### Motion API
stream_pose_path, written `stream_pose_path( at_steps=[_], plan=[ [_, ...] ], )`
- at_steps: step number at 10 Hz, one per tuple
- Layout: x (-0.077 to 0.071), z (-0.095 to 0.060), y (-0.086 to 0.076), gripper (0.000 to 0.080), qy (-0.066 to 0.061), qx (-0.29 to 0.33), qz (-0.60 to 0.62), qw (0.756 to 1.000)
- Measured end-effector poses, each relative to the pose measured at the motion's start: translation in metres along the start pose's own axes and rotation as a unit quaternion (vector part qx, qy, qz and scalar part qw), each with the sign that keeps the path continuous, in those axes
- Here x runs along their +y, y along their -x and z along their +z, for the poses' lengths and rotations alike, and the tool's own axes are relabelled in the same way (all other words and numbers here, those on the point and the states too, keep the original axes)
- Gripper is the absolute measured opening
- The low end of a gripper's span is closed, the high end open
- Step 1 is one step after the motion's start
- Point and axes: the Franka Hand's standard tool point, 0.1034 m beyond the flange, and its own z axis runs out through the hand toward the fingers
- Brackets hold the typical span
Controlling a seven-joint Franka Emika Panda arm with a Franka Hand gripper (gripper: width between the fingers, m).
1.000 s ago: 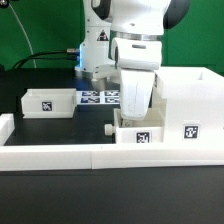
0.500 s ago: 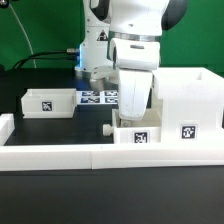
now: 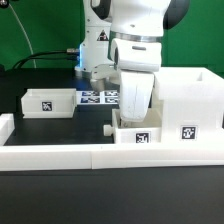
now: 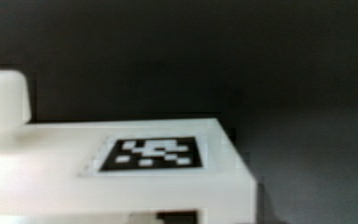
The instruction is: Assemble drawer
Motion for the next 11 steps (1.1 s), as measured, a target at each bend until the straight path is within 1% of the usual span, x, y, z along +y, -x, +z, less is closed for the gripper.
stream_pose_path(
  at_steps=[1,2,3,6,7,8,9,10,11],
  plan=[
    [0.0010,-0.0010,-0.0005,0.0042,-0.001,-0.001,-0.001,1.000],
    [0.0023,-0.0017,-0.0002,0.0042,-0.006,-0.004,-0.004,1.000],
    [0.0023,-0.0013,0.0008,0.0042,-0.008,-0.006,-0.005,1.000],
    [0.0015,-0.0006,0.0025,0.0042,-0.009,-0.006,-0.003,1.000],
    [0.0004,-0.0006,0.0034,0.0225,-0.007,-0.005,0.000,1.000],
    [-0.0001,-0.0015,0.0035,0.0225,-0.007,-0.005,0.002,1.000],
    [0.0010,-0.0032,0.0028,0.0455,-0.005,-0.005,0.006,1.000],
    [0.0023,-0.0058,0.0024,0.0590,-0.003,-0.005,0.009,1.000],
    [0.0045,-0.0101,0.0018,0.0590,0.000,-0.004,0.010,1.000]
  ],
)
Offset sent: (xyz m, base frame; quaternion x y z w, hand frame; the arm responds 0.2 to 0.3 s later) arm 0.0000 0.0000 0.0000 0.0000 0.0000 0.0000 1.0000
